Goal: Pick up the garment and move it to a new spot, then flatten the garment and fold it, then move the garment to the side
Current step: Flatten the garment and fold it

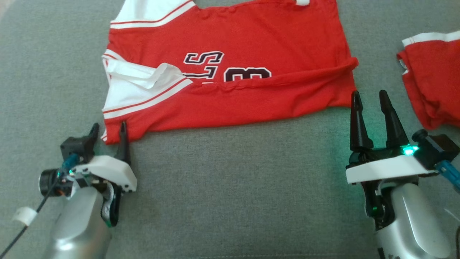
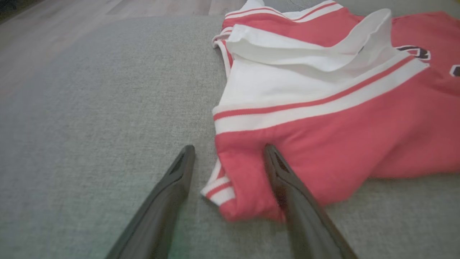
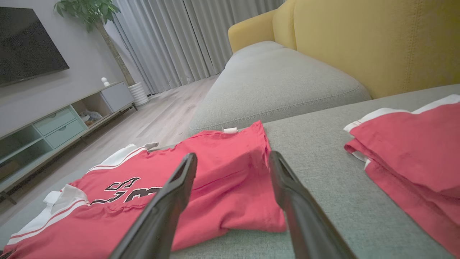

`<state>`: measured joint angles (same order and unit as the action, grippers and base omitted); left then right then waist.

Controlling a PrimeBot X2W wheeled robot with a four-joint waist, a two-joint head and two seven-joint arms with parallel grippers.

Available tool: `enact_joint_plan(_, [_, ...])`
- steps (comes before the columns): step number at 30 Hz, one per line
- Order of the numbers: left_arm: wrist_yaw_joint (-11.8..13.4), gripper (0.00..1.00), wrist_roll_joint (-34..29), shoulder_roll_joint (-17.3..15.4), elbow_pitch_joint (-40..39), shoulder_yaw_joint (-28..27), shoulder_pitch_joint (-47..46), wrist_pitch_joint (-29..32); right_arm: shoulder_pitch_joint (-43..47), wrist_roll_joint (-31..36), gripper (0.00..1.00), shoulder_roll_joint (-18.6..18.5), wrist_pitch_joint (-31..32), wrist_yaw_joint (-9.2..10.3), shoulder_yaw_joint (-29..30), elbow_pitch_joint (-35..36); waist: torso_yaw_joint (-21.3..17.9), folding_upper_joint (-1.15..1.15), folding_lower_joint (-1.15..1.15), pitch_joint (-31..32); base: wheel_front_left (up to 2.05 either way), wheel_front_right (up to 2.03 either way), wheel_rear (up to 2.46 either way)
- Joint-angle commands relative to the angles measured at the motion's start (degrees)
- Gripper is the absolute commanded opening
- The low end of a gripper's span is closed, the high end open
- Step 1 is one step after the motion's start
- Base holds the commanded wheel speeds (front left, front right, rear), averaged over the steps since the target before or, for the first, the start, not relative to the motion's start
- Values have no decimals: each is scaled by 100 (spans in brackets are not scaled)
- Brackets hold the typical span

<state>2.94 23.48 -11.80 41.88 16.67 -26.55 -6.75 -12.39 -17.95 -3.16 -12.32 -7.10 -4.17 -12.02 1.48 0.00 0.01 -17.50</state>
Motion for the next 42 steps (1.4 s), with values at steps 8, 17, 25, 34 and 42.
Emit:
enact_joint_plan(8, [-179, 0, 84, -76, 633, 27, -434, 311, -217, -137, 100, 28, -63, -39, -152, 131, -108, 0, -1, -17, 0, 0, 0])
enact_joint_plan(17, [-185, 0, 68, 124, 451, 74, -517, -479, -307, 147, 100, 28, 564, -39, 223, -474, 128, 0, -1, 422, 0, 0, 0])
enact_joint_plan(25, [-226, 0, -82, 197, -38, 253, -533, -695, -920, 471, 100, 28, 1427, -39, 532, -1476, 264, 0, -1, 558, 0, 0, 0])
enact_joint_plan(34, [-268, 0, -119, 251, -399, 409, -514, -705, -1681, 966, 100, 28, 1993, -39, 842, -2622, 373, 0, -1, 483, 0, 0, 0])
enact_joint_plan(42, [-300, 0, -81, 287, -608, 502, -523, -641, -2152, 1683, 100, 28, 2281, -39, 922, -3450, 499, 0, -1, 362, 0, 0, 0])
